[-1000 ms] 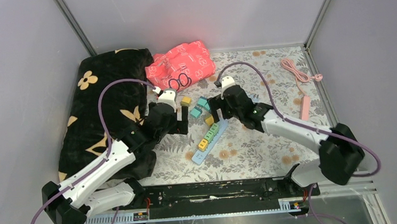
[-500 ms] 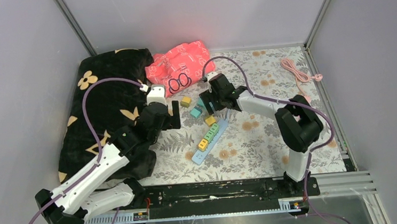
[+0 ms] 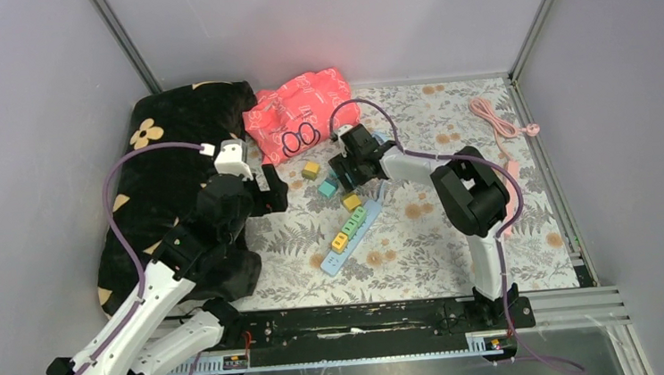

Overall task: Insert the plug
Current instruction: Pick up the plug from the center of the board.

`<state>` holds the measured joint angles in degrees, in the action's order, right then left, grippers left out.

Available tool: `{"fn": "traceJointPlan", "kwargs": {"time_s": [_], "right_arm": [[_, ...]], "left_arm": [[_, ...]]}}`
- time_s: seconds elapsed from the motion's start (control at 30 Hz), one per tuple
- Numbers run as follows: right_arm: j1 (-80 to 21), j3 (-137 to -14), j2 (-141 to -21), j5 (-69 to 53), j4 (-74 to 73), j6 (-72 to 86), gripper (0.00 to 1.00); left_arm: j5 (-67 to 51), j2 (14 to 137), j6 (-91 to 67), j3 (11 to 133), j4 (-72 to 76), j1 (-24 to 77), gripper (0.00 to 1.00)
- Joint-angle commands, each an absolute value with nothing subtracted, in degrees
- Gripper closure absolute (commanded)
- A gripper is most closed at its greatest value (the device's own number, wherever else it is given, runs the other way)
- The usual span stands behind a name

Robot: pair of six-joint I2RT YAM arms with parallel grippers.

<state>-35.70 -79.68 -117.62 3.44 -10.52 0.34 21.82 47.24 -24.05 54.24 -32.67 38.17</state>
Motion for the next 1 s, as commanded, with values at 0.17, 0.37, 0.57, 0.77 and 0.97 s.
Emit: {"fn": "traceJointPlan", "kwargs": {"time_s": [0.17,0.37,0.57,0.77,0.97], "right_arm": [[-35.43,-82.93,-119.16,2.63,-11.69,-2.76,0.30],[-35.51,-80.93,-116.33,-0.17,-11.08,-3.93,0.47],[-35.46,-78.36,-110.75,-0.98,-10.15,-4.49,0.59],[-35.51,-74.56,-103.48,-3.30,-9.30,-4.48,0.61],[-36.61,-69.85,-95.81,-6.05,-7.98,-4.75,0.63]], "left_arm": [[9.95,47.18,-22.89,51.24,-25.57,29.97,0.00],[0.56,48.26,-22.15,50.81,-24.51,27.51,0.00],[-4.68,50.90,-21.54,51.74,-24.92,26.72,0.00],[-7.44,52.64,-23.10,52.30,-24.85,26.81,0.00],[-11.24,54.15,-25.52,54.43,-27.34,26.71,0.00]]}}
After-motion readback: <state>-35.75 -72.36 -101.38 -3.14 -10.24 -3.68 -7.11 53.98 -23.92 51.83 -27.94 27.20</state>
